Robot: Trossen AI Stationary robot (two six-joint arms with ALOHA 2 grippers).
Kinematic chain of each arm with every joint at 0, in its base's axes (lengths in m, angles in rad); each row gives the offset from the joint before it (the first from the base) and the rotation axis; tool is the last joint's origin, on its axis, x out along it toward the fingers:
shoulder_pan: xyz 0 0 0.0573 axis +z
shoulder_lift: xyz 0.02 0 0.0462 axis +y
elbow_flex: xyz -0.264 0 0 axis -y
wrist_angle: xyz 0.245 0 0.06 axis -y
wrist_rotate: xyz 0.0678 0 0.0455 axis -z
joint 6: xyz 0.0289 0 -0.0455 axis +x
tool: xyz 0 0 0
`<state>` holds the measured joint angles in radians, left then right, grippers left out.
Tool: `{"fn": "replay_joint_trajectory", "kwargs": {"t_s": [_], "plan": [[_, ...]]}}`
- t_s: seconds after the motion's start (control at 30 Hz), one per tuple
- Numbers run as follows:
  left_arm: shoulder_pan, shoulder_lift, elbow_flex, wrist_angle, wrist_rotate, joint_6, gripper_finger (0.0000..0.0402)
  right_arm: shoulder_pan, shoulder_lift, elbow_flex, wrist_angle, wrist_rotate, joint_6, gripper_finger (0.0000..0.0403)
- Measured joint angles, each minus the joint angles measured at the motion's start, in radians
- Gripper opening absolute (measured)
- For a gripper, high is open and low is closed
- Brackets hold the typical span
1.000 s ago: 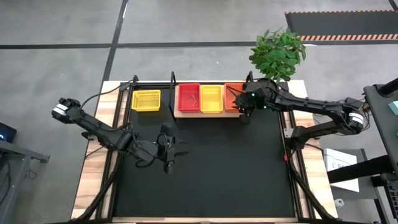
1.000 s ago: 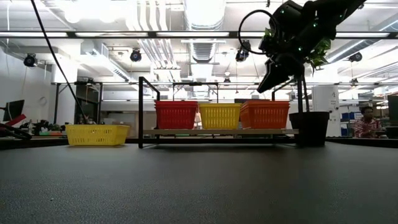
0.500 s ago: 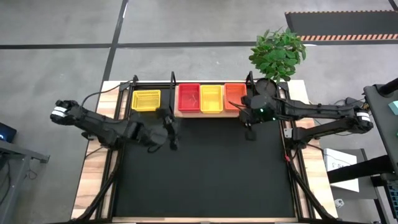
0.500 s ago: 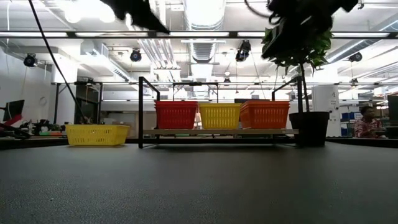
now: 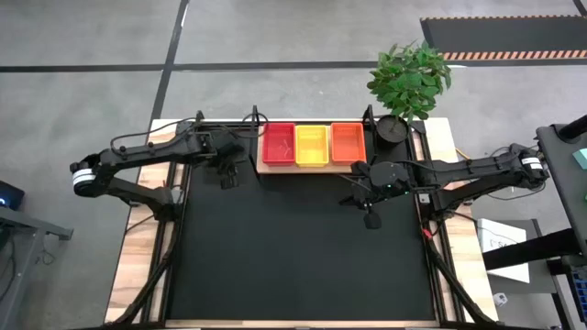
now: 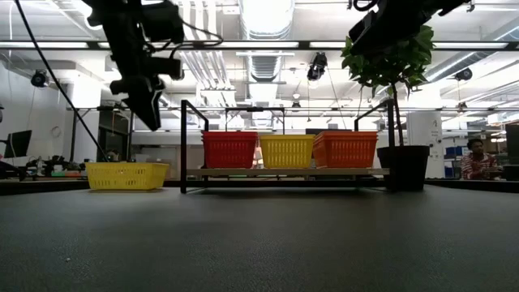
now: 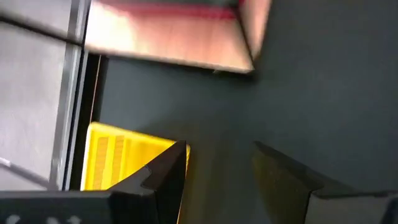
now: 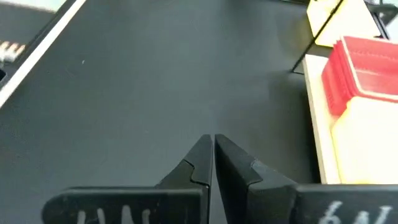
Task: Stack baskets on shelf by color
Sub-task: Stack the yellow bin on top of the yellow bin on the shelf
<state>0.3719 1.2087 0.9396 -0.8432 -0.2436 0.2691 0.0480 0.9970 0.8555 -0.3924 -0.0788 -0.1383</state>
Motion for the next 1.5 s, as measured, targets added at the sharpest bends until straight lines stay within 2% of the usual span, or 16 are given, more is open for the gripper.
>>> {"fn": "replay_joint_trajectory", "kwargs": {"t_s": [0.13,0.4,0.7,0.93,1.27,1.37,1.5], "plan": [[0.048,0.0,-0.017,-0.006,0.002,0.004,0.0164,0.026,0.0,0.0,-0.049,-0.032,-0.069,0.0009],[0.095,0.007,-0.018,-0.042,-0.006,0.181,0.0164,0.077,-0.001,-0.051,-0.104,-0.033,-0.135,0.0009],[0.22,0.008,-0.087,-0.021,0.003,0.218,0.0164,0.072,-0.002,-0.069,-0.101,-0.025,-0.112,0.0009],[0.276,0.015,-0.163,0.096,0.012,0.262,0.0164,0.072,-0.008,-0.071,-0.104,-0.025,-0.052,0.0009],[0.292,0.088,-0.226,0.233,0.027,0.269,0.0162,0.074,-0.008,-0.076,-0.089,-0.026,0.016,0.0009],[0.292,0.109,-0.233,0.232,0.027,0.269,0.0142,0.074,-0.008,-0.076,-0.088,-0.026,0.034,0.0009],[0.288,0.115,-0.233,0.227,0.027,0.269,0.0074,0.075,-0.008,-0.076,-0.079,-0.027,0.045,0.0009]]}}
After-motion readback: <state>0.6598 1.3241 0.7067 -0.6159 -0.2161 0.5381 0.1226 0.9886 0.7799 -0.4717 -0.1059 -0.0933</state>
